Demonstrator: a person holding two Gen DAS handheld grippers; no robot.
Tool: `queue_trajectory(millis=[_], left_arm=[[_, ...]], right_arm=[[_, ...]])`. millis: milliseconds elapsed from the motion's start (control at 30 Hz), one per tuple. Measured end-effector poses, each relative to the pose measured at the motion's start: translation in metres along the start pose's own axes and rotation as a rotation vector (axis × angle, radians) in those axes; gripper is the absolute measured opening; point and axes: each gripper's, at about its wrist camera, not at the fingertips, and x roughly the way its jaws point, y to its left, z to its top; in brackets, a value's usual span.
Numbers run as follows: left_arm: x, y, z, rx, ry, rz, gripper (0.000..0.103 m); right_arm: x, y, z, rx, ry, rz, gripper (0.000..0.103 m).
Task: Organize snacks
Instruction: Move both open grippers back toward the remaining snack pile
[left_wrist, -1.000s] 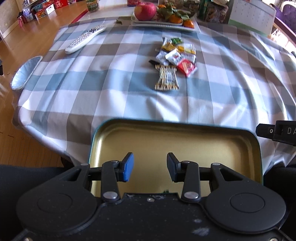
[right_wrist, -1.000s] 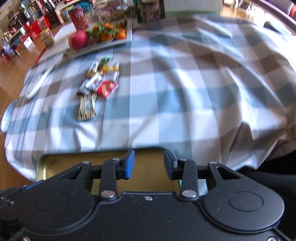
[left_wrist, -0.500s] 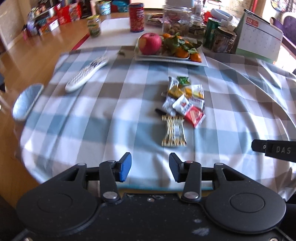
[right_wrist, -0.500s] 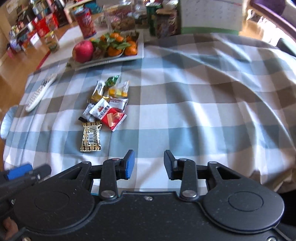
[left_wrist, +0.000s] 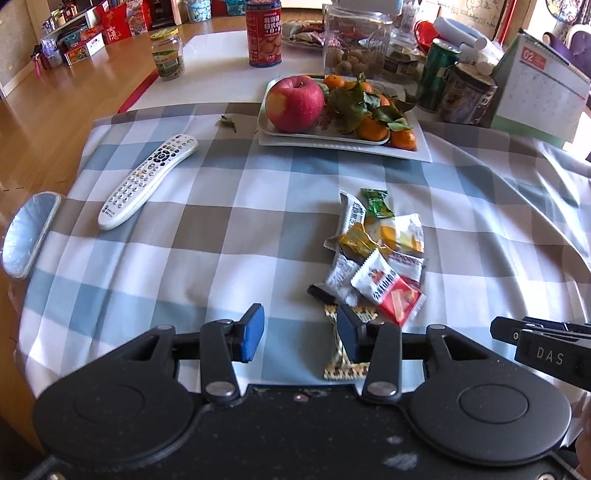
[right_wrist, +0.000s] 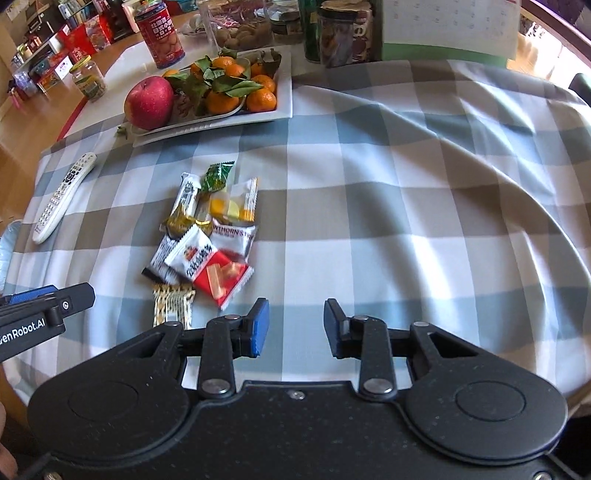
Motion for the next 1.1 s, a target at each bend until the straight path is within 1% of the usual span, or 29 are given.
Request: queue_trajectory(millis=[100,200,233,300,367,467,533,633,667,733,867,967,1067,1100], left_arm=[[0.011,0.006,0.004,-0.029,0.015,-0.019,0.044],[0.023,0.013,0.007,-0.06,0.059,-0.027,0.044],[0.025,0.016,0.008,-0.071,0.071,-0.023,0.044],[0.025,0.022,0.012,-0.094,0.069,-0.009,0.044],[0.025,0.028,0.016,-0.116,0.063,0.013,0.043],[0.024,0.035,0.021,-0.127,0.073,0.02,0.043],[0.027,0.041,0.023,-0.153,0.112,0.009,0.043],[0.035,0.048,0.023,-0.184,0.173,-0.036,0.043],[0.038,0.048,0.022,-0.185,0.199,-0.037,0.042],[0.041,0.049,0.02,-0.187,0.225,-0.031,0.043],[0.042,0.05,0.02,-0.205,0.237,-0.042,0.042],[0.04,0.052,0.021,-0.215,0.233,-0.05,0.042],[0.04,0.053,0.023,-0.219,0.234,-0.049,0.042],[0.04,0.053,0.023,-0.22,0.237,-0.052,0.042]], right_arm=[[0.01,0.005,0.011,-0.001,-0.002,-0.012,0.042],[0.02,0.008,0.024,0.027,0.005,0.013,0.042],[0.022,0.01,0.029,0.038,0.003,0.021,0.042],[0.026,0.015,0.039,0.052,-0.007,0.03,0.042],[0.031,0.024,0.049,0.054,-0.021,0.017,0.042],[0.044,0.036,0.062,0.04,-0.013,-0.001,0.042],[0.054,0.044,0.069,0.04,0.003,-0.008,0.042],[0.069,0.053,0.075,0.027,0.031,-0.027,0.042],[0.073,0.056,0.076,0.022,0.035,-0.039,0.042],[0.08,0.061,0.08,0.019,0.03,-0.061,0.042],[0.088,0.067,0.09,0.05,0.003,-0.059,0.042],[0.1,0.072,0.096,0.061,0.029,-0.045,0.042],[0.112,0.08,0.094,0.031,0.034,-0.072,0.042],[0.115,0.082,0.092,0.012,0.03,-0.088,0.044]])
